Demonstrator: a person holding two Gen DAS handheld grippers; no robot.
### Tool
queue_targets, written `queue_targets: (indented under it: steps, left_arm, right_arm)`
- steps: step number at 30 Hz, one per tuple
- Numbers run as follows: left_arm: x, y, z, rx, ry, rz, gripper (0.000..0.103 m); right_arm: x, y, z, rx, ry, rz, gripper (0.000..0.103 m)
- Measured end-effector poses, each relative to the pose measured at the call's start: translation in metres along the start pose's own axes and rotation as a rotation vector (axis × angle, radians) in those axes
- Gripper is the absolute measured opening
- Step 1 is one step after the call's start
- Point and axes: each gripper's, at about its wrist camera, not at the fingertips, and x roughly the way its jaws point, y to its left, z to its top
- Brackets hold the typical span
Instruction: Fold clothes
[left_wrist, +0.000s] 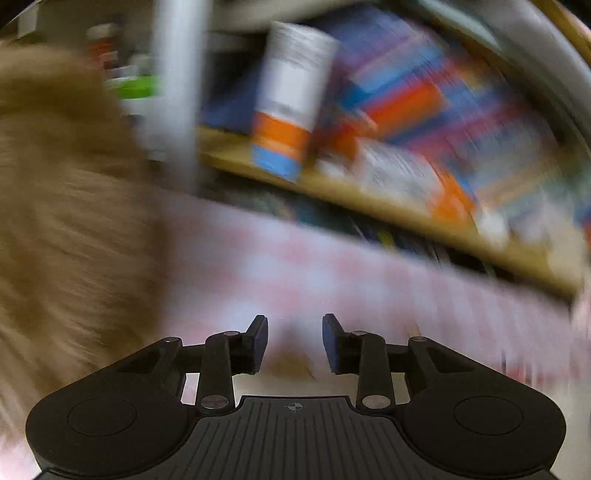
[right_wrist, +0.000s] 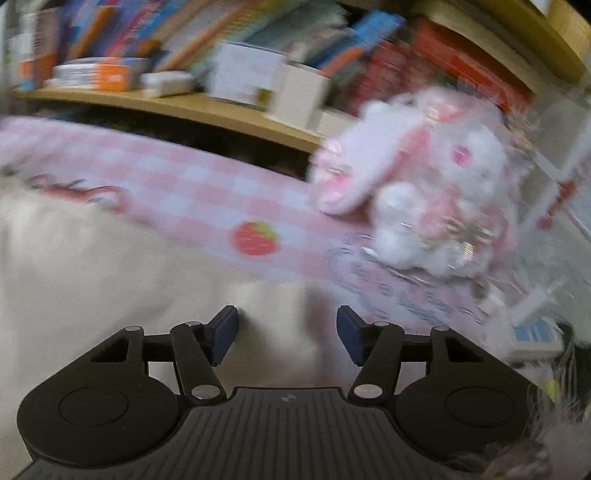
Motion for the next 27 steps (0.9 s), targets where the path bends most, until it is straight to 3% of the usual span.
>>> queue_targets:
  steps: [3, 7, 10, 13, 14, 15, 16, 18, 20, 27]
  left_arm:
    - [-0.027, 0.016, -0.002, 0.062, -0.045, -0.006, 0.034]
    - [-0.049, 0.031, -0.026, 0.158, 0.001, -0.002, 0.037]
    - [-0.048, 0.043, -0.039, 0.127, 0.029, 0.004, 0.039]
    - [-0.047, 0.045, -0.042, 0.099, 0.035, 0.013, 0.041]
    - [-0.047, 0.045, -0.042, 0.092, 0.034, 0.018, 0.041]
    - [-0.048, 0.045, -0.041, 0.084, 0.028, 0.015, 0.041]
    - [-0.049, 0.046, -0.04, 0.075, 0.019, 0.009, 0.041]
    - [-0.051, 0.047, -0.039, 0.066, 0.008, -0.002, 0.041]
    - [-0.049, 0.046, -0.04, 0.076, 0.024, 0.0, 0.041]
    - [-0.039, 0.042, -0.046, 0.079, 0.072, -0.004, 0.041]
  right_arm:
    - [-0.006, -0.026, -0.004, 0.104, -0.007, -0.002, 0.057]
    - [-0.018, -0.06, -0.018, 0.282, -0.004, 0.121, 0.056]
    - [-0.015, -0.066, -0.019, 0.355, 0.011, 0.188, 0.054]
    - [-0.005, -0.057, -0.012, 0.348, 0.033, 0.219, 0.051]
    - [-0.002, -0.054, -0.01, 0.346, 0.04, 0.229, 0.035]
    - [-0.001, -0.051, -0.007, 0.345, 0.043, 0.238, 0.003]
    - [-0.002, -0.049, -0.004, 0.345, 0.044, 0.246, 0.004]
    - [-0.027, -0.05, 0.002, 0.342, -0.089, 0.296, 0.003]
    - [-0.043, -0.051, 0.008, 0.334, -0.15, 0.245, 0.003]
    - [-0.024, -0.043, -0.001, 0.323, -0.062, 0.153, 0.006]
